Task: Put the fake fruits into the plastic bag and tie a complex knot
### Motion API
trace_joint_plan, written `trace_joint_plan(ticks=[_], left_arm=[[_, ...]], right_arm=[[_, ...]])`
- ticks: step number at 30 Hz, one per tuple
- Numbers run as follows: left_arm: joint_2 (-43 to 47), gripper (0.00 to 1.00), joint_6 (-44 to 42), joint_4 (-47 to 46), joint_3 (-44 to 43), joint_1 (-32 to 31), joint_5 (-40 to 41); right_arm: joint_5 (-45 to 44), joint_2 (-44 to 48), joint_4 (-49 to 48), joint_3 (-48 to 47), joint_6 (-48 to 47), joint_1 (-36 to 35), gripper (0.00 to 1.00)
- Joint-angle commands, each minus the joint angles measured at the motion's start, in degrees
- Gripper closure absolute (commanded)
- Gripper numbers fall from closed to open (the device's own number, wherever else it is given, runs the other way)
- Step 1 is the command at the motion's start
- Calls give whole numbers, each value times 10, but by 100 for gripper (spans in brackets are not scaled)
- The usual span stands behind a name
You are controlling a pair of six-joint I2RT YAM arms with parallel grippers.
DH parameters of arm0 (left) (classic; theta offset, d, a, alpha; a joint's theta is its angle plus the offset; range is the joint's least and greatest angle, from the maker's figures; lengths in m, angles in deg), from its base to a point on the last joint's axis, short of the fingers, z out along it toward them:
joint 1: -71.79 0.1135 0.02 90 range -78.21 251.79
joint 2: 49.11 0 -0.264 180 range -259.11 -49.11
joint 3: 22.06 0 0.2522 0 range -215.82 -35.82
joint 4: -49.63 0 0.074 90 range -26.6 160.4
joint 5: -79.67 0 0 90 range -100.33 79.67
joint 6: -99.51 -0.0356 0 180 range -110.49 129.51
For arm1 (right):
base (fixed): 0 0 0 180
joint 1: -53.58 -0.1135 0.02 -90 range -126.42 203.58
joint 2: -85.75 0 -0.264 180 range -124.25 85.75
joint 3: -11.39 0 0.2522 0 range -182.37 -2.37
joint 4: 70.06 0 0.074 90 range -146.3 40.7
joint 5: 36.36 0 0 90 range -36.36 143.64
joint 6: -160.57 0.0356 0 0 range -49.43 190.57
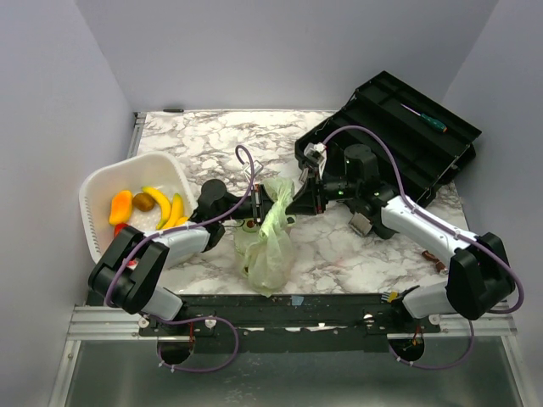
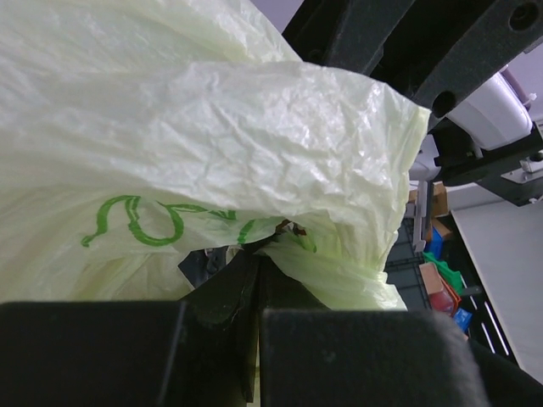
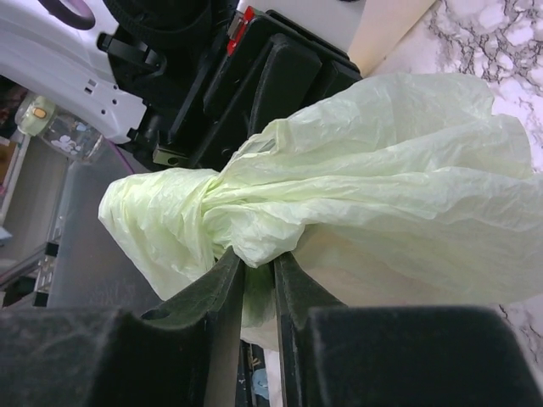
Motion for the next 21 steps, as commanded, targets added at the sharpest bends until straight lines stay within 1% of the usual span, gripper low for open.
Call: trace_joint_plan(ticks=[1, 2, 4, 5, 7, 9, 11, 14, 15, 17, 20, 21], left_arm=[[1, 100, 10, -40, -2, -9, -20], [3, 100, 12, -42, -1, -9, -21], [8, 100, 15, -49, 4, -8, -18], [12, 100, 15, -46, 5, -7, -15], [14, 100, 14, -38, 8, -4, -9], [13, 100, 11, -32, 11, 3, -5], [10, 100, 8, -29, 10, 10, -5], [3, 100, 11, -32, 6, 12, -6], [1, 100, 15, -36, 4, 12, -5], [0, 100, 20, -42, 2, 12, -6], [-1, 100, 25, -46, -1, 12, -6], [-2, 100, 26, -47, -1, 12, -5]], right_arm=[[-9, -5, -34, -7, -9, -6, 83], [-15, -4, -21, -2, -23, -6, 86], [-18, 0, -3, 8, -35, -6, 84], [-13, 2, 5, 8, -36, -6, 76], [-11, 13, 25, 4, -38, -5, 54], [-15, 31, 40, 4, -40, -5, 43], [-20, 55, 49, 12, -44, -5, 41], [-31, 87, 49, 39, -53, -5, 40], [-27, 93, 63, 46, -56, -5, 40], [-23, 97, 65, 57, -58, -5, 40], [-17, 90, 66, 64, -66, -5, 34], [-19, 86, 62, 67, -65, -5, 34]])
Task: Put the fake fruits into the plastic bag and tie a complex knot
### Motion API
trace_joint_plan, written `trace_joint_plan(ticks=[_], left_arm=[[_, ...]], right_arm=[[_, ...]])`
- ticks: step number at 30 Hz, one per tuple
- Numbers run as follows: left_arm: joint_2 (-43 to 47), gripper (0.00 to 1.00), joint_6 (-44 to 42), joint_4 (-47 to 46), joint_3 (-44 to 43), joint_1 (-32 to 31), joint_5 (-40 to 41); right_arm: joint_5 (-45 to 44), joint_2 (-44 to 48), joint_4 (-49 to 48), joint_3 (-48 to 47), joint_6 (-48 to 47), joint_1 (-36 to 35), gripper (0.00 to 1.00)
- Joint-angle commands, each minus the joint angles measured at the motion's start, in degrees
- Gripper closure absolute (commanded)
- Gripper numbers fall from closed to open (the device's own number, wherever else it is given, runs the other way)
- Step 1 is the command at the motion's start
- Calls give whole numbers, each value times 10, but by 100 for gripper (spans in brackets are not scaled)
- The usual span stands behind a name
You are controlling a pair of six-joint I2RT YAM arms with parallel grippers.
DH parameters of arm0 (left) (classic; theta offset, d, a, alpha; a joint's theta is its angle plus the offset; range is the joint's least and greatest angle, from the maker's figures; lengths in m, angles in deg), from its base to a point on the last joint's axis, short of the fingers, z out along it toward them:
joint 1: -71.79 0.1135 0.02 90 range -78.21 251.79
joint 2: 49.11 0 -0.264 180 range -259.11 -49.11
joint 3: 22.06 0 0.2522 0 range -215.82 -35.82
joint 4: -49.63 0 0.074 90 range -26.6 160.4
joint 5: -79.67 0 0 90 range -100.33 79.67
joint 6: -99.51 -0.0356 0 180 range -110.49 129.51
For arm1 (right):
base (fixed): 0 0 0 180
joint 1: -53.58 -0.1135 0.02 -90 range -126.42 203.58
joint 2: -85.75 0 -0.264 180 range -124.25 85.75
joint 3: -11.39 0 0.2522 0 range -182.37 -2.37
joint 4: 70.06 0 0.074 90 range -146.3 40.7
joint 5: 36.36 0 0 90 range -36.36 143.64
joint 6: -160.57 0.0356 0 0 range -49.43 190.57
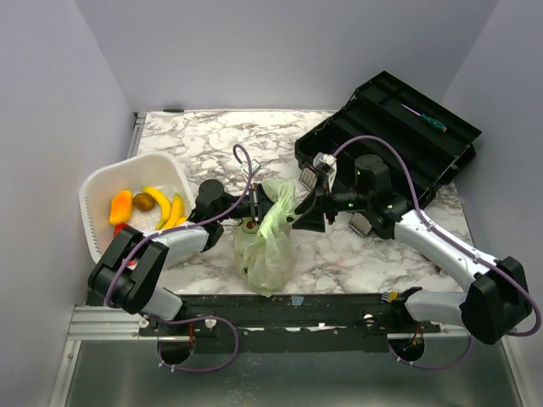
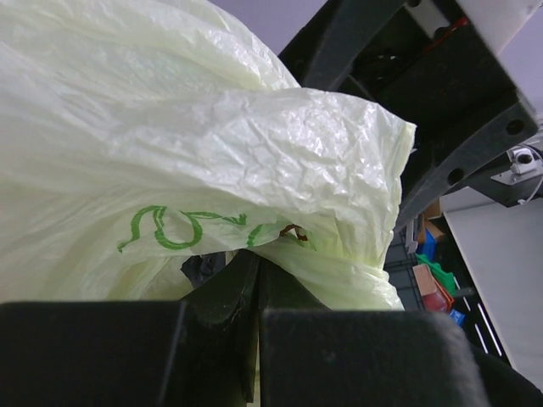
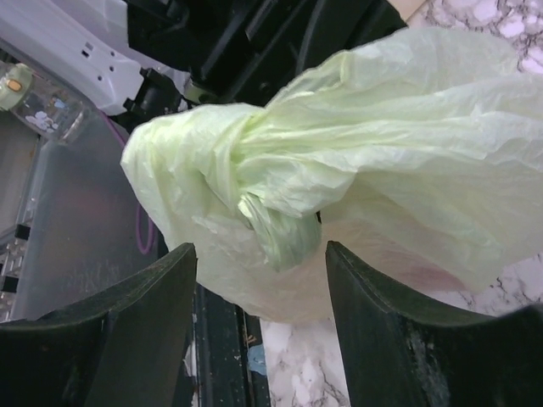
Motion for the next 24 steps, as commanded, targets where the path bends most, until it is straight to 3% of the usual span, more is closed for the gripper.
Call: trace_joint_plan(ticks=[1, 6, 12, 20, 24], left_arm=[[-2, 100, 10, -32, -5, 1, -4], [-2, 100, 17, -37, -4, 1, -1], [-4, 100, 24, -41, -4, 2, 1], [-8, 100, 27, -45, -3, 1, 3], [-7, 100, 26, -46, -3, 1, 4]], right_arm=[[-2, -14, 10, 21, -16, -2, 34], [-8, -16, -84, 56, 18, -4, 50], [-12, -14, -206, 97, 78, -9, 53], [-26, -20, -241, 109, 100, -25, 58], [-27, -21, -233, 109, 96, -27, 73]])
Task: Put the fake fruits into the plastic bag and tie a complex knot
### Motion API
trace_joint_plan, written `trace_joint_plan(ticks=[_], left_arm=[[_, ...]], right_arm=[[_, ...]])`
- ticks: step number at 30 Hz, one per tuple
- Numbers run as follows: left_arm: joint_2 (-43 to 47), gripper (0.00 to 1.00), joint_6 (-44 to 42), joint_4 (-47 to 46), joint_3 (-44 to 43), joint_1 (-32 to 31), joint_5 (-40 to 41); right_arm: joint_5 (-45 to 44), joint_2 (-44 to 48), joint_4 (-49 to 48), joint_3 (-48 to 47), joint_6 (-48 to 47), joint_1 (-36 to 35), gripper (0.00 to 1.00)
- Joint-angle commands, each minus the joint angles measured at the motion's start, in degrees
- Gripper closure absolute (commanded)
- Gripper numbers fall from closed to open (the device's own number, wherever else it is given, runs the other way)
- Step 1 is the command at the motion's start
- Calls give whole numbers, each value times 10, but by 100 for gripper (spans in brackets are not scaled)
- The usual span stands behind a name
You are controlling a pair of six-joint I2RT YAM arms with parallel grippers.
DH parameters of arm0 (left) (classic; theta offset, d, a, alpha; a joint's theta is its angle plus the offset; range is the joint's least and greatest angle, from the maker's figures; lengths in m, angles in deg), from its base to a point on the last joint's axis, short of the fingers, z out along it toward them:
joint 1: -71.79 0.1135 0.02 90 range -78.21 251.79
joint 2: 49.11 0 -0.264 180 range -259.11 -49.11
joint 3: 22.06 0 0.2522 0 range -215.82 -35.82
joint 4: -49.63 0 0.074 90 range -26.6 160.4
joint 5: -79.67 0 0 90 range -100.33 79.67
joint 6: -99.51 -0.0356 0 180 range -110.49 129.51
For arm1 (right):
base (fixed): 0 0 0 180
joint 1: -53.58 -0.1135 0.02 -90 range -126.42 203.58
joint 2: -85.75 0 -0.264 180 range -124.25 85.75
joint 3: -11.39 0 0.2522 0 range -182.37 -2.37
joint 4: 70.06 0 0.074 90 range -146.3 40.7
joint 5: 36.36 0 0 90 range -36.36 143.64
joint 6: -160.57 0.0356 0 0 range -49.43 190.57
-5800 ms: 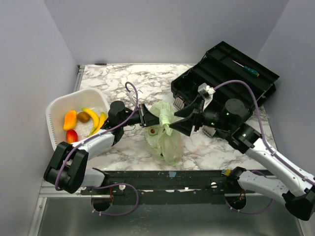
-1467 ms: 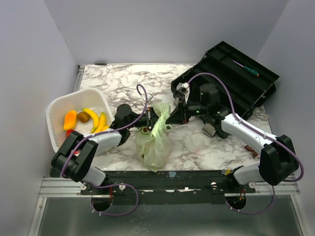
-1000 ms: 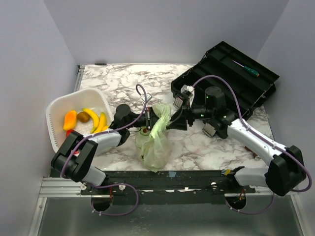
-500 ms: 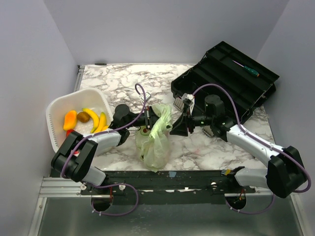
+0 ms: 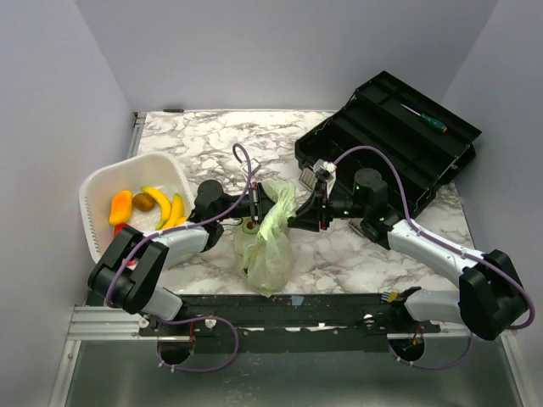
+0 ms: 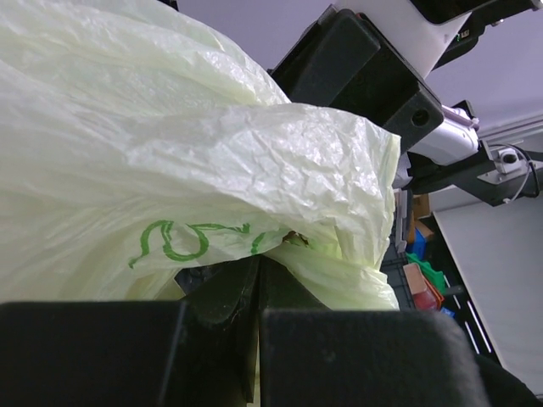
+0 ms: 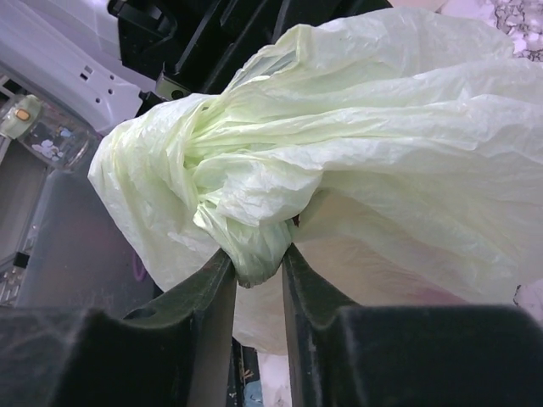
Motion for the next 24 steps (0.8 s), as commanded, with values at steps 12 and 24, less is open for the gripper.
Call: trace_joint_plan(ticks=[12, 24], left_arm=[[10, 94, -16, -11, 0, 14, -4], [104, 49, -108, 126, 19, 119, -65]], right_arm=[[-6, 19, 69, 0, -64, -6, 99], [-26, 40, 133, -30, -95, -7, 99]])
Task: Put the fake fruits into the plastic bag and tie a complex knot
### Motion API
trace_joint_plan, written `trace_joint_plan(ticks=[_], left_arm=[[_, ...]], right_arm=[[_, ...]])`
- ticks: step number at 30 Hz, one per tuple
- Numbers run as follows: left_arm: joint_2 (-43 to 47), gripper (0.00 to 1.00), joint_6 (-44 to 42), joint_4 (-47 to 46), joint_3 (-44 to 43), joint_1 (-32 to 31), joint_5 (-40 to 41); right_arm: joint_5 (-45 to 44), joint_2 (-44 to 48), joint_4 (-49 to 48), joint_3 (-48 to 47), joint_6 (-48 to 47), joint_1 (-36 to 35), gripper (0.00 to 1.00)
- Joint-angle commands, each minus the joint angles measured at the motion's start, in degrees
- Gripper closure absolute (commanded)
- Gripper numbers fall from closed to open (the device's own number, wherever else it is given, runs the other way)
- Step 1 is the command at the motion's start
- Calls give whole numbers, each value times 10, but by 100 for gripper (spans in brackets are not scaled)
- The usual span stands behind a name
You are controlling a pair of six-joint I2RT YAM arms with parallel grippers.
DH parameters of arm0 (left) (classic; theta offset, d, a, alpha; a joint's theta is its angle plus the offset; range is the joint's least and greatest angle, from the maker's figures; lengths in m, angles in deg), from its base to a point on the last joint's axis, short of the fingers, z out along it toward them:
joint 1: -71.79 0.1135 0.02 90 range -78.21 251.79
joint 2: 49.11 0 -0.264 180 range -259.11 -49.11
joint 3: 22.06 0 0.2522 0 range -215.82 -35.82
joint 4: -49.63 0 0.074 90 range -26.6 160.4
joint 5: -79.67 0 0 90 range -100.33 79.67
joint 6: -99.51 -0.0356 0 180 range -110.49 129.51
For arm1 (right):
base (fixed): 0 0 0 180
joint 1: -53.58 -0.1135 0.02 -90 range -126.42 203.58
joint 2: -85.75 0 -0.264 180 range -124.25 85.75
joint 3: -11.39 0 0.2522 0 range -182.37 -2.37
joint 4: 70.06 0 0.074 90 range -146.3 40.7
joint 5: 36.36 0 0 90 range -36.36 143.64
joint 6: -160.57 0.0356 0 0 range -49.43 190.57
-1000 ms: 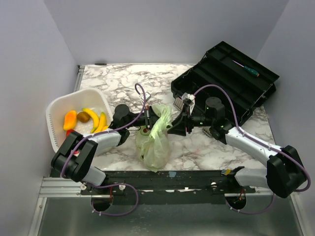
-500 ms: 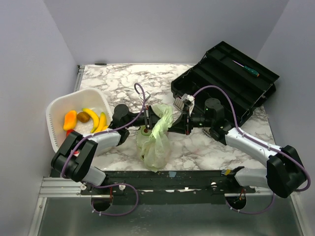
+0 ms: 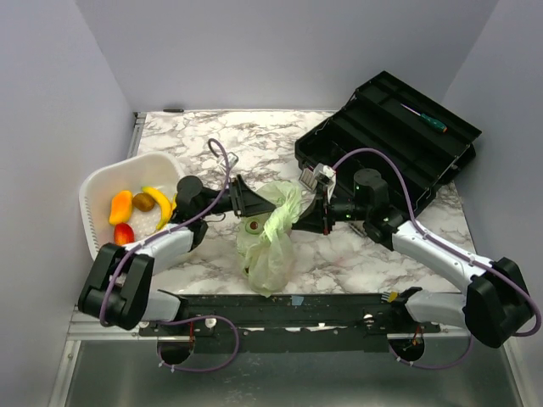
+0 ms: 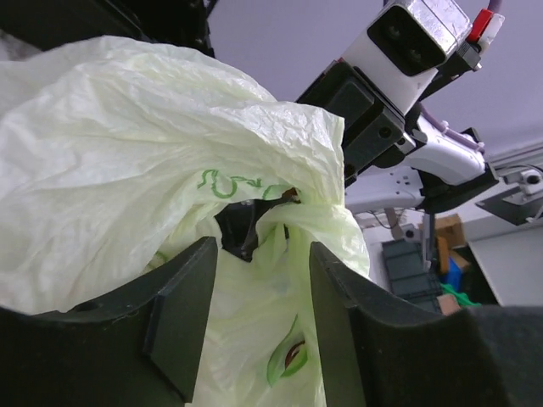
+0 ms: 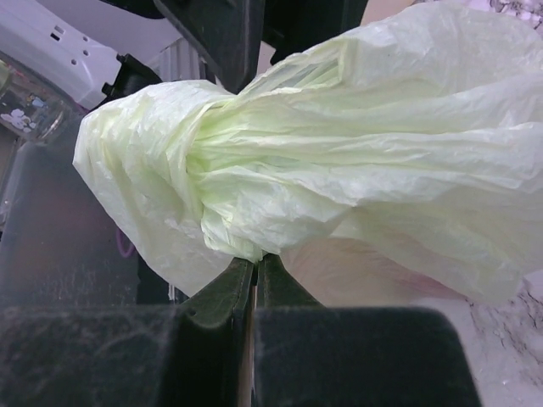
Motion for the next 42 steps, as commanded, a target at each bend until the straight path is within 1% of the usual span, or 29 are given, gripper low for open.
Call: trace_joint_plan(ticks=[1, 5, 6, 7, 8, 9, 10, 11, 12, 13, 14, 16, 18, 20, 22, 24, 27, 39, 41, 42], left_arm=[[70, 47, -93, 108, 6, 59, -40], [125, 43, -216, 258, -23, 115, -73], [140, 43, -278, 330, -39, 130, -83], [161, 42, -345, 414, -60, 140, -95], [178, 40, -444, 490, -81, 151, -106], [197, 39, -531, 601, -106, 157, -116], [212, 38, -643, 682, -130, 160, -124], [228, 36, -755, 794, -156, 159, -124], [244, 35, -822, 854, -170, 158, -125], [256, 33, -864, 892, -178, 158, -122], [272, 32, -876, 903, -178, 155, -111], [293, 32, -872, 892, -172, 140, -85], [302, 33, -845, 862, -167, 113, -57], [300, 35, -821, 831, -161, 82, -28], [295, 37, -813, 810, -156, 48, -6], [290, 37, -803, 789, -154, 15, 9], [281, 36, -779, 765, -153, -17, 26], [244, 36, -694, 687, -140, -54, 40], [233, 40, -685, 683, -144, -55, 44], [229, 45, -682, 685, -146, -56, 48]], right_arm=[[-14, 17, 40, -25, -25, -4, 99], [-18, 17, 61, -35, -38, -4, 99], [-19, 15, 69, -39, -42, -4, 99], [-20, 15, 75, -41, -46, -4, 99], [-20, 15, 82, -44, -50, -4, 99], [-20, 15, 87, -46, -53, -4, 99], [-19, 14, 93, -50, -55, -4, 99], [-18, 14, 98, -53, -58, -4, 99], [-18, 14, 101, -55, -59, -4, 99], [-18, 14, 102, -57, -59, -4, 99], [-18, 14, 102, -58, -57, -4, 99], [-19, 12, 102, -61, -53, -4, 99], [-19, 12, 98, -59, -53, -4, 99], [-18, 13, 90, -56, -50, -4, 99], [-18, 16, 81, -52, -47, -4, 99], [-18, 17, 81, -50, -47, -4, 99], [-18, 16, 83, -52, -48, -4, 99], [-10, 14, 80, -53, -48, -4, 99], [-8, 13, 79, -54, -48, -4, 99], [-9, 14, 81, -55, -47, -4, 99]])
